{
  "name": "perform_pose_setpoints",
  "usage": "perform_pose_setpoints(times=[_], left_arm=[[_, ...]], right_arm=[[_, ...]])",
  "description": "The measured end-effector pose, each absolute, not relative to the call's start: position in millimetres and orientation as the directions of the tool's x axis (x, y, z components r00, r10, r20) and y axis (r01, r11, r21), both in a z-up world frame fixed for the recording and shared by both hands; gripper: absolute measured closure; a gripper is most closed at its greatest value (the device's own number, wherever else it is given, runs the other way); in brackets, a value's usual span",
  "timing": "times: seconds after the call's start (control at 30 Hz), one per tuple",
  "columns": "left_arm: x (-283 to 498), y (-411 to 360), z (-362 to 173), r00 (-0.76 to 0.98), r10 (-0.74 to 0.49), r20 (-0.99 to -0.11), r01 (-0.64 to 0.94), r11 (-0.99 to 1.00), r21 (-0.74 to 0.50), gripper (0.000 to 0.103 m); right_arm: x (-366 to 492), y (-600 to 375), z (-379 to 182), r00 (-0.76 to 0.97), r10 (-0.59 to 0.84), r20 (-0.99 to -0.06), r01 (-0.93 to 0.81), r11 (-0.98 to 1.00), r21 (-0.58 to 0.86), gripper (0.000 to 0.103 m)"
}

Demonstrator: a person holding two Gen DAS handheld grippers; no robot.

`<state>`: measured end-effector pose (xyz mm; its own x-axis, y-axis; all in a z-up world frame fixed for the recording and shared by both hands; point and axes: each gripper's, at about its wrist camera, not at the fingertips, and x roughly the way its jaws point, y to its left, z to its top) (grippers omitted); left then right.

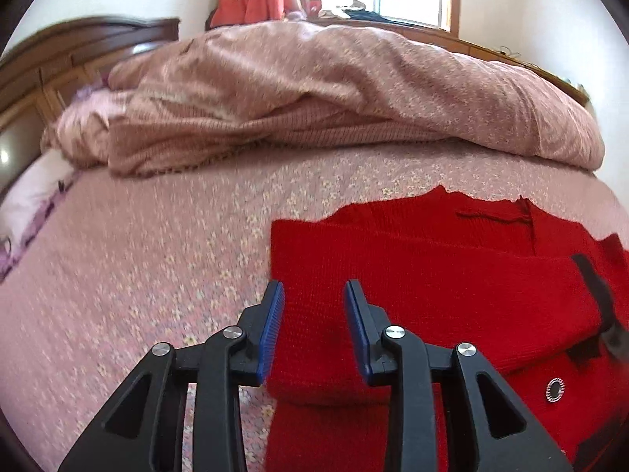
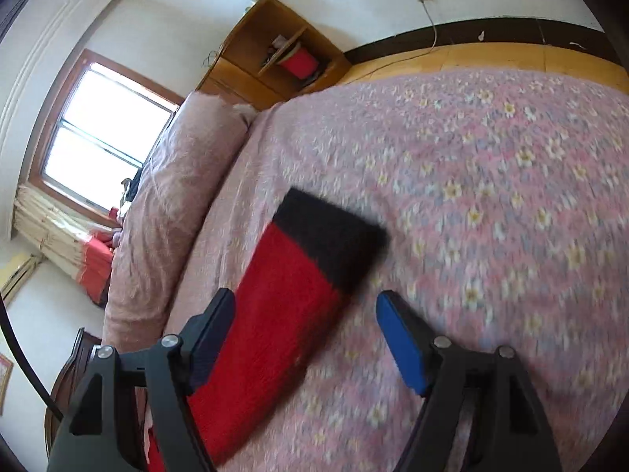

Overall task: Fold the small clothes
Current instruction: 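Grasp the black cuff of the other sleeve with the right gripper, then fold the held sleeve across the cardigan body with the right gripper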

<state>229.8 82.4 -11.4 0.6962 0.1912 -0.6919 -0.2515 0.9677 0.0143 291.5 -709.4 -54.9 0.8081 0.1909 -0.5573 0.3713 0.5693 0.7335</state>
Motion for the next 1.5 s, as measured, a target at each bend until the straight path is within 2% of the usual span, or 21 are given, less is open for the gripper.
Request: perform_pose_setpoints(times=[0.23,0.47,0.67,0.87,0.97,1.0,1.03,1.07,1.1,1.13,1.23,1.43,1.5], left_arm=[[234,87,-20,0.669,0.173,-0.723,-0.243,0.97,0.007,0.071],[234,99,-21,0.656,0.161,-0.737,-0.283,0.958,-0.042,0.071],[234,99,-24,0.647,0.16,-0.746,-0.283,0.958,-0.04,0.071],[234,96,-24,0.647,0.164,-0.745,-0.267,0.963,-0.02,0.071],[235,97,-24,0.645,0.163,-0.746,-0.267,0.963,-0.021,0.071],[235,97,-24,0.641,0.166,-0.75,-0.268,0.963,-0.017,0.071],[235,97,-23,0.642,0.165,-0.749,-0.269,0.963,-0.018,0.071],[235,98,-22,0.644,0.165,-0.747,-0.269,0.963,-0.02,0.071],[234,98,-22,0.646,0.165,-0.746,-0.269,0.963,-0.02,0.071],[234,98,-21,0.647,0.166,-0.745,-0.27,0.963,-0.02,0.071],[234,99,-20,0.648,0.168,-0.743,-0.273,0.962,-0.02,0.071],[235,97,-17,0.649,0.164,-0.743,-0.277,0.96,-0.03,0.071],[235,95,-16,0.652,0.165,-0.74,-0.276,0.961,-0.029,0.071]], right_arm=[[314,-723,-57,0.815,0.182,-0.55,0.36,0.585,0.727,0.025],[307,-734,-58,0.858,0.186,-0.478,0.316,0.543,0.778,0.027],[308,-722,-54,0.837,0.183,-0.516,0.319,0.604,0.73,0.027],[309,-725,-56,0.841,0.174,-0.512,0.324,0.596,0.735,0.028],[308,-723,-57,0.839,0.141,-0.525,0.341,0.616,0.71,0.038],[308,-723,-58,0.837,0.126,-0.533,0.351,0.624,0.698,0.046],[308,-722,-59,0.833,0.112,-0.542,0.361,0.631,0.686,0.062],[308,-722,-60,0.825,0.097,-0.557,0.379,0.636,0.672,0.068],[308,-724,-62,0.818,0.093,-0.567,0.391,0.633,0.668,0.084],[307,-726,-64,0.815,0.095,-0.571,0.4,0.621,0.674,0.089],[302,-727,-60,0.845,0.113,-0.523,0.36,0.604,0.711,0.091],[306,-701,-17,0.857,0.082,-0.509,0.307,0.712,0.632,0.091],[308,-681,6,0.873,0.109,-0.475,0.243,0.747,0.618,0.092]])
